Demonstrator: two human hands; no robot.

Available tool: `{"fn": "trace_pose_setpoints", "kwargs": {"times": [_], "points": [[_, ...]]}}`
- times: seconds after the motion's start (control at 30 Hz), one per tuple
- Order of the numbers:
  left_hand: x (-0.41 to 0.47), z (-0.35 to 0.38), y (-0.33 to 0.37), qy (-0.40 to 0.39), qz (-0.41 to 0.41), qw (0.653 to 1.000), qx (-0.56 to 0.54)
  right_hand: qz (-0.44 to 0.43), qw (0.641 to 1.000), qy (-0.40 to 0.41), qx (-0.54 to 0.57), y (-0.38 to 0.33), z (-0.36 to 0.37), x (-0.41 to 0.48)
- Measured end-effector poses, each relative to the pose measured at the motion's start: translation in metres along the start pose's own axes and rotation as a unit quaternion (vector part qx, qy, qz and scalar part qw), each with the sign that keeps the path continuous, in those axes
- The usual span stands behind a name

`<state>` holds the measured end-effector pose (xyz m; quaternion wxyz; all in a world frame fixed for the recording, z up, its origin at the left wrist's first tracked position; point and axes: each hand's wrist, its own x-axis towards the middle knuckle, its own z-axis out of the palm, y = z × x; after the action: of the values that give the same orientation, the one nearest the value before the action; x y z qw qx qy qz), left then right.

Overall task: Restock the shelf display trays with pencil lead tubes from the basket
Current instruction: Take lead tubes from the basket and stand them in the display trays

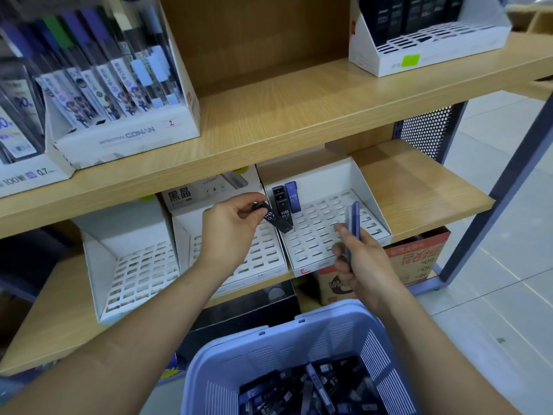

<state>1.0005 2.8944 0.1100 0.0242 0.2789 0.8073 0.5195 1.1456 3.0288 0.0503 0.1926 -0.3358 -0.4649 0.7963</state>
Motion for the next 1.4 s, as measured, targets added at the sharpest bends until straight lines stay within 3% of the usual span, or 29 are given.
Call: {"fn": "trace_pose_setpoints", "kwargs": {"times": [0.2,0.4,0.57,0.7,0.83,1.2,1.3,1.4], "points": [[-0.003,0.019,-0.009,-0.017,0.077,0.993,0.084,-0.028,0.999,-0.005,-0.031,0.004,0.004,0.000],[0.004,0.022,-0.010,-0.048,0.096,0.987,0.118,-0.041,0.998,-0.008,-0.042,0.007,0.003,0.002],[0.012,0.025,-0.012,-0.022,0.093,0.988,0.120,-0.058,0.997,-0.002,-0.052,0.010,0.003,0.004],[0.020,0.024,-0.012,0.000,0.147,0.979,0.141,-0.061,0.997,0.001,-0.055,0.010,0.003,0.003],[0.021,0.027,-0.015,-0.027,0.178,0.970,0.161,-0.062,0.996,0.001,-0.065,0.011,0.002,0.004],[0.014,0.028,-0.004,-0.030,0.175,0.962,0.209,-0.010,0.999,-0.040,0.011,0.007,0.003,0.001],[0.005,0.024,0.023,-0.151,0.055,0.985,0.058,0.003,0.995,-0.099,0.024,0.000,0.004,-0.003],[-0.003,0.020,0.039,-0.294,-0.023,0.953,-0.067,0.028,0.982,-0.183,0.042,-0.008,0.005,-0.007]]}}
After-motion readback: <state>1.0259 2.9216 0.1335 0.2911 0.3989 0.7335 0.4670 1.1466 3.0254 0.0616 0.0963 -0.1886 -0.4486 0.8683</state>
